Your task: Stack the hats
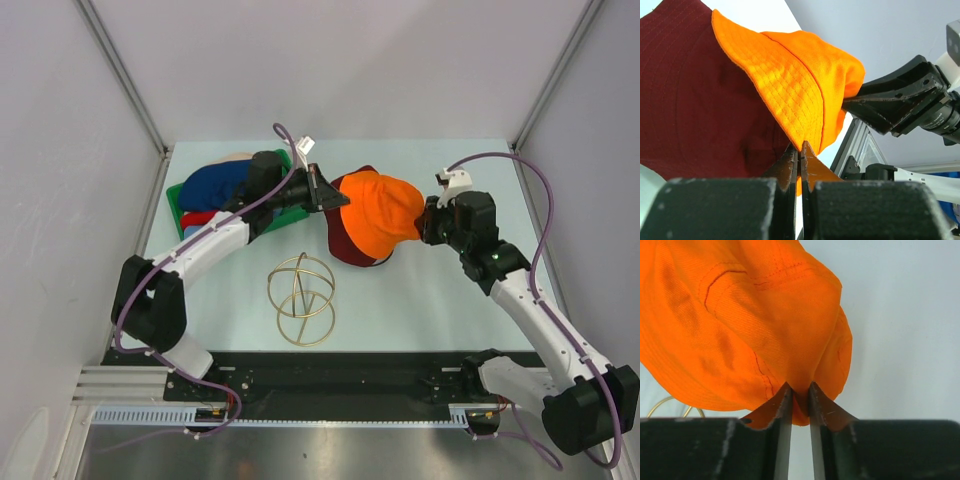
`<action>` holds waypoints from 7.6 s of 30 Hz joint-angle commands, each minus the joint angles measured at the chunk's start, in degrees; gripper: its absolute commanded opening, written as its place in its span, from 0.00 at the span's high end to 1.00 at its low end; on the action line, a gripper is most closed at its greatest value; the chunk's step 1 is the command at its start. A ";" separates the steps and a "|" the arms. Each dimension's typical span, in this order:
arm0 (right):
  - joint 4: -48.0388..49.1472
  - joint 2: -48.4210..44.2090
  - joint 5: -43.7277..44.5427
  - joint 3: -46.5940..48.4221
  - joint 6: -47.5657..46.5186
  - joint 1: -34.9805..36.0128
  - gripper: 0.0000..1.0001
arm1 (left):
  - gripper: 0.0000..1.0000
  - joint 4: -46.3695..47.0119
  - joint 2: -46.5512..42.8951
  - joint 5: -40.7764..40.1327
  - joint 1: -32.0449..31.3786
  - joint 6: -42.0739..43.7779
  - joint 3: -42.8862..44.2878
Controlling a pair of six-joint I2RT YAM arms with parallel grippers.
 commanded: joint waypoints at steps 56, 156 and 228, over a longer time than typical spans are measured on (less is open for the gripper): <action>-8.13 9.07 -5.45 21.03 0.59 0.09 0.01 | 1.00 -14.34 2.34 -8.83 7.25 19.42 1.94; 20.97 22.43 -2.57 -8.09 14.31 -3.53 1.00 | 1.00 -9.24 22.02 -9.44 0.83 13.80 20.29; -9.09 -7.63 4.64 1.49 11.23 3.94 0.03 | 1.00 -27.88 21.94 -51.98 27.37 30.77 23.73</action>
